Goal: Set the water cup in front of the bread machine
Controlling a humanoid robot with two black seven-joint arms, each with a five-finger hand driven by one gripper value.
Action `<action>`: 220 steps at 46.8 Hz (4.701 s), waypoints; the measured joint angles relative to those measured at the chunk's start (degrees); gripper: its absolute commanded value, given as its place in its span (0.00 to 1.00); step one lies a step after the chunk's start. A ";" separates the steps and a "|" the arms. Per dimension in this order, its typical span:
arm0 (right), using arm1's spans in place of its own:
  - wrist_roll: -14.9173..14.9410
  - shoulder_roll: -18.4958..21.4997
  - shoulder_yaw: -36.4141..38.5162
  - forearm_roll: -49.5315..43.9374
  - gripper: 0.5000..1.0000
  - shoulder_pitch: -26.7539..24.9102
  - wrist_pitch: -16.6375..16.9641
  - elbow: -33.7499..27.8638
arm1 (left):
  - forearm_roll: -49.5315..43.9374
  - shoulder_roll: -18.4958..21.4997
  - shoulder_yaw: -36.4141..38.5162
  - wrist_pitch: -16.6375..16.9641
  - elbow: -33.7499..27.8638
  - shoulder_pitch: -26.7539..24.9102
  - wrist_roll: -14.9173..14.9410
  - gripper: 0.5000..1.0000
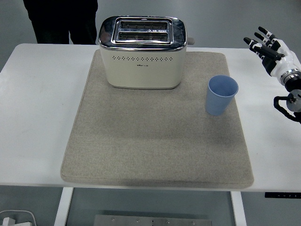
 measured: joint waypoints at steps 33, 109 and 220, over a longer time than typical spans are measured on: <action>0.00 -3.67 -1.32 -4.35 0.87 -0.31 4.02 0.01 | -0.30 0.00 0.11 0.56 0.78 -0.22 -0.44 1.00; 16.41 -17.08 -1.50 -40.32 0.87 -18.31 6.21 22.11 | -0.26 0.00 0.12 0.57 0.78 -0.27 -0.43 1.00; 9.42 -0.31 -3.49 -33.97 0.00 -13.60 -2.66 32.98 | -0.25 0.00 0.12 0.57 0.78 -0.21 -0.43 1.00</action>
